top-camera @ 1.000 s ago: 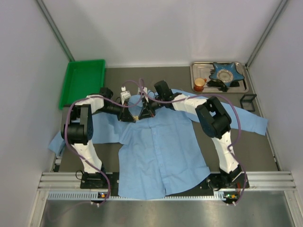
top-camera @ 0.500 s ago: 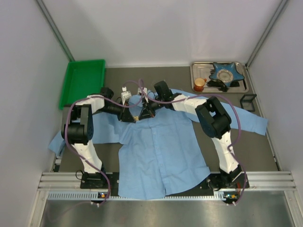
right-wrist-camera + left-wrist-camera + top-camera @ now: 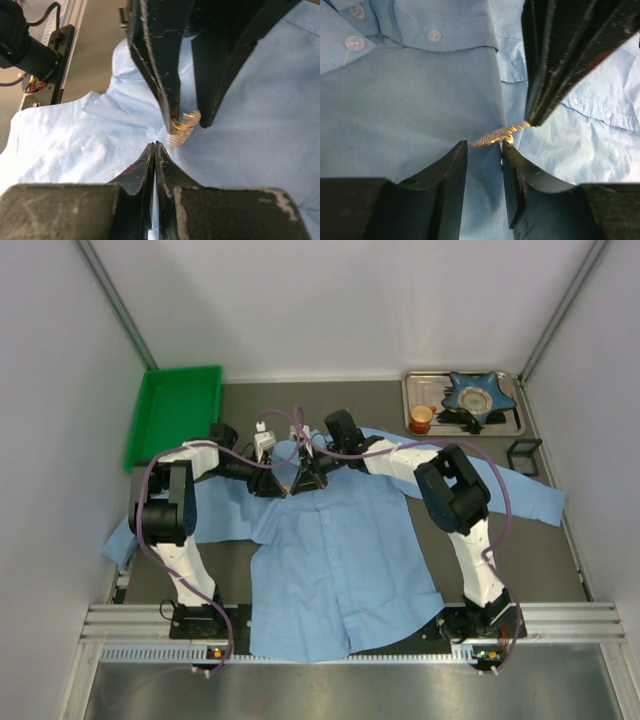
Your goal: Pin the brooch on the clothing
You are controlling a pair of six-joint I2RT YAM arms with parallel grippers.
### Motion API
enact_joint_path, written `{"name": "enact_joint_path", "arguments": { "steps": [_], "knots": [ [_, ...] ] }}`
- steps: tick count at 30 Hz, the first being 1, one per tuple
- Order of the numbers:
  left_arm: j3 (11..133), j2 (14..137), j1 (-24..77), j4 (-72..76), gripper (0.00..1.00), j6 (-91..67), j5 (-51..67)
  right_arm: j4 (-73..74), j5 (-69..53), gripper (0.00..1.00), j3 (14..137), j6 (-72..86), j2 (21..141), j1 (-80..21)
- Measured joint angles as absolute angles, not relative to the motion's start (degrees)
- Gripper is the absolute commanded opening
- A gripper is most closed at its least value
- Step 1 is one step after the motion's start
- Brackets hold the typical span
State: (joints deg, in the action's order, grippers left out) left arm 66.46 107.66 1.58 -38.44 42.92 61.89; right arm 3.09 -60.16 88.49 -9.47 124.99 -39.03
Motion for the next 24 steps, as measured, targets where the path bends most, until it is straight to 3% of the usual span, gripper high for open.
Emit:
{"name": "enact_joint_path", "arguments": {
  "steps": [24],
  "knots": [
    [65.9, 106.0, -3.9, -41.1, 0.56, 52.8, 64.2, 4.2, -62.1, 0.0, 88.5, -9.1, 124.4, -38.7]
  ]
}}
